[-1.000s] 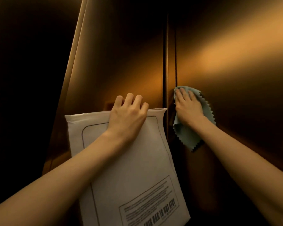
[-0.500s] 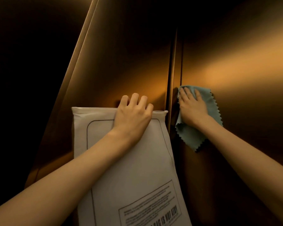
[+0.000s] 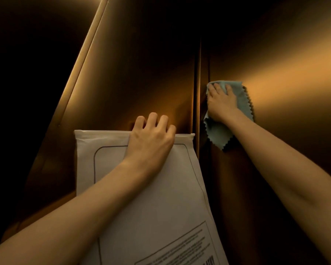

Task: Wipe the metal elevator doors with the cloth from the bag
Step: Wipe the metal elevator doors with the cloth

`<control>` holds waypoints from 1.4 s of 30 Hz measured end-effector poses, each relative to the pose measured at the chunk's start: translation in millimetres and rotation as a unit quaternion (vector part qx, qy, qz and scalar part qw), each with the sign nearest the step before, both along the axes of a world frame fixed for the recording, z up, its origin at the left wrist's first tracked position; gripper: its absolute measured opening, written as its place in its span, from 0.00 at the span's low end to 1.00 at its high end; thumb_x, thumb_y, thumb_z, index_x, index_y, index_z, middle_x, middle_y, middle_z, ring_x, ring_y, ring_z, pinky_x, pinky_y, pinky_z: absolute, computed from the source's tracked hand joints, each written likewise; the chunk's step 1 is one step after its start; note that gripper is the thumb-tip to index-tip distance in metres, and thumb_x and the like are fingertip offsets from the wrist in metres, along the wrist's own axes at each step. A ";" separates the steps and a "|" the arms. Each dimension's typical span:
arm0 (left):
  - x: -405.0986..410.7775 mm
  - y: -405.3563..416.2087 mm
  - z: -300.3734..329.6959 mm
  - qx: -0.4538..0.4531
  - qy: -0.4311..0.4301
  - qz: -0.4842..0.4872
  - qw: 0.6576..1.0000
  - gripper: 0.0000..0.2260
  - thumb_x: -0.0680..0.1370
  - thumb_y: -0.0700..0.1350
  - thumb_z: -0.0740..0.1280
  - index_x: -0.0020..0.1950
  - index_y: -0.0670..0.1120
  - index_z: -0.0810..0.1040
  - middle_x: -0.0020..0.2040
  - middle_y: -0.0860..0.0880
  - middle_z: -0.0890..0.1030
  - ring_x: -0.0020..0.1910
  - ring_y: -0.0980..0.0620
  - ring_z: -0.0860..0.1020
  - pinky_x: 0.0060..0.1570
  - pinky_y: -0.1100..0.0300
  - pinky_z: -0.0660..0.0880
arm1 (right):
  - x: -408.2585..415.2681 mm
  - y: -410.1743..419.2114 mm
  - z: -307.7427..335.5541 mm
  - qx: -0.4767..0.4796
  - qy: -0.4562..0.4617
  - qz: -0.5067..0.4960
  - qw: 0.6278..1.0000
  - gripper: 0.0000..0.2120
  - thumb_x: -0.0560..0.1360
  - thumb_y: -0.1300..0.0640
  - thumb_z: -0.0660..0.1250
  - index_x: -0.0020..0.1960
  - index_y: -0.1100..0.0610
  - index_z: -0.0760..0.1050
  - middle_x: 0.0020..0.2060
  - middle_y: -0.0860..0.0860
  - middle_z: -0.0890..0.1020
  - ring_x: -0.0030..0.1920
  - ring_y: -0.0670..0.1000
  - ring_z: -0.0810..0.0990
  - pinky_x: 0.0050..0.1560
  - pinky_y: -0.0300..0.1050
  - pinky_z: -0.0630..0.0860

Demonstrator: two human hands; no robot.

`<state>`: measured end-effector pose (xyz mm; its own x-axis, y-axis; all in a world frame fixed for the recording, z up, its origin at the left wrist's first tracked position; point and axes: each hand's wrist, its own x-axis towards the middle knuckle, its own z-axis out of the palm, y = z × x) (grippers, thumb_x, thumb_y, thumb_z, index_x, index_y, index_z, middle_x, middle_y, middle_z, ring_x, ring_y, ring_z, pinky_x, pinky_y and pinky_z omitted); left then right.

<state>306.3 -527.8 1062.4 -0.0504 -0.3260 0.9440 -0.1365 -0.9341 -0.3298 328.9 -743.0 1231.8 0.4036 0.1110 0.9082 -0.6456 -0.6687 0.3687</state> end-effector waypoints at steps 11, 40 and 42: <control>-2.6 0.7 0.2 -0.016 0.016 -0.001 1.000 0.17 0.62 0.44 0.78 0.48 0.45 0.80 0.46 0.43 0.80 0.45 0.42 0.77 0.40 0.49 0.75 | -4.4 6.0 48.2 0.059 -0.019 -0.005 0.998 0.28 0.80 0.55 0.51 0.77 0.56 0.46 0.77 0.52 0.42 0.76 0.54 0.40 0.73 0.59 0.38; -39.1 25.0 -201.5 0.117 0.133 -0.038 0.983 0.16 0.59 0.36 0.75 0.46 0.40 0.81 0.44 0.37 0.79 0.42 0.37 0.77 0.39 0.47 0.73 | -40.3 -3.6 -420.6 0.064 0.128 0.102 0.984 0.37 0.76 0.59 0.63 0.75 0.65 0.44 0.75 0.60 0.43 0.73 0.58 0.36 0.68 0.55 0.31; -39.8 31.4 -226.0 0.139 0.140 -0.042 0.980 0.15 0.61 0.36 0.72 0.47 0.40 0.81 0.45 0.38 0.79 0.42 0.37 0.77 0.39 0.49 0.73 | -47.3 4.1 -466.0 0.089 0.148 0.102 0.980 0.36 0.75 0.62 0.64 0.74 0.66 0.46 0.75 0.61 0.46 0.74 0.59 0.40 0.70 0.54 0.37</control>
<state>266.5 -496.5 836.4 0.1599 -0.5775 0.8006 -0.3297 -0.7957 -0.5081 281.6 -738.9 765.8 0.6375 0.0666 0.7676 -0.3750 -0.8434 0.3847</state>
